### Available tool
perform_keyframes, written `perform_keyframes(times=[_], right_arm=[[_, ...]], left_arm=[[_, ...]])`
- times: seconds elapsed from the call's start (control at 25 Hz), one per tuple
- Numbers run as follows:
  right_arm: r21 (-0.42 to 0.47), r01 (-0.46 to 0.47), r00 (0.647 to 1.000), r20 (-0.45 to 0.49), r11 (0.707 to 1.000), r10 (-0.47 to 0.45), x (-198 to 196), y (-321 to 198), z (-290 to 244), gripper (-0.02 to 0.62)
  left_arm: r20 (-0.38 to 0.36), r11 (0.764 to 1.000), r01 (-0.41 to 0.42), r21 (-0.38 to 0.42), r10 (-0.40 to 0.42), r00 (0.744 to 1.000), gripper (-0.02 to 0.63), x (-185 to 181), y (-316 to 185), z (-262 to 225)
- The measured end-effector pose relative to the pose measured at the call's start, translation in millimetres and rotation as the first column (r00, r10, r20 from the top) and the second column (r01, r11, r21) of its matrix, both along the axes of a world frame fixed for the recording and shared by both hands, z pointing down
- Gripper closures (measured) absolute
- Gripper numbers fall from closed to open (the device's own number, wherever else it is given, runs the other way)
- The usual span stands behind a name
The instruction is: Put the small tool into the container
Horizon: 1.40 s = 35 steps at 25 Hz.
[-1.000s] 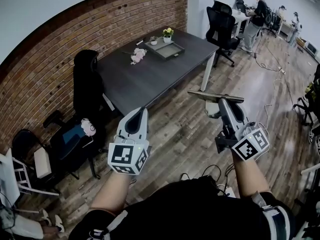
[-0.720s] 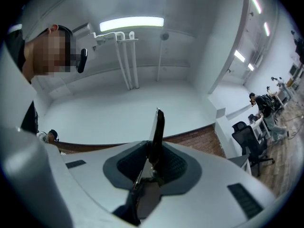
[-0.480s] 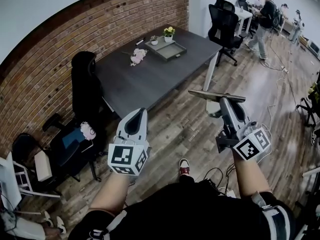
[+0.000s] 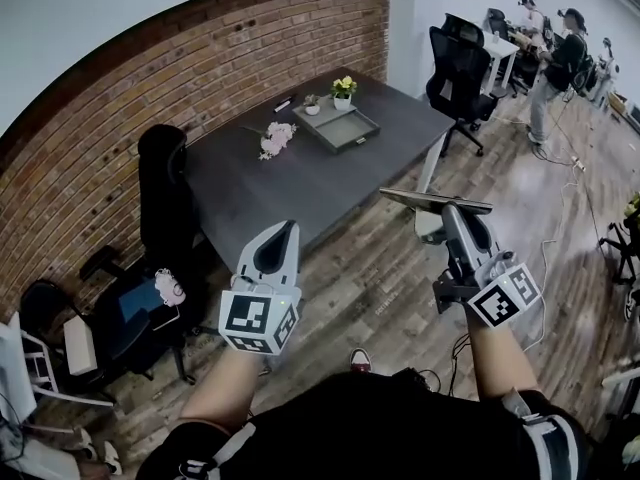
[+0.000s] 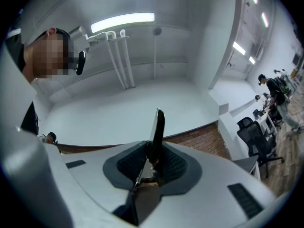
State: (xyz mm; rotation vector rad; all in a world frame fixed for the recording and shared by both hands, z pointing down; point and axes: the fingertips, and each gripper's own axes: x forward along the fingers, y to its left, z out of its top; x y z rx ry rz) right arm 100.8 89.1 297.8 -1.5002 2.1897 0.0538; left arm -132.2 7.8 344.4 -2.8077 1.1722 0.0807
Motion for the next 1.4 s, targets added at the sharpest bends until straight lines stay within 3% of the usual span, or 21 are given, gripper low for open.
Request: perform_keyframes(times=[0.32, 0.76, 1.4], right_arm=[[-0.01, 0.022, 1.0, 0.01, 1.0, -0.022, 50, -60, 0, 0.511], [-0.024, 0.029, 0.999, 0.015, 0.999, -0.029, 107, -106, 3, 0.511], [-0.036, 0.036, 0.999, 0.027, 0.999, -0.035, 122, -129, 16, 0.511]], left_arm=[[0.001, 1.0, 0.013, -0.009, -0.013, 1.0, 0.597, 49, -58, -2], [0.011, 1.0, 0.011, -0.028, -0.011, 1.0, 0.597, 110, -99, 3], [0.048, 1.0, 0.004, -0.029, -0.003, 0.999, 0.597, 127, -118, 9]])
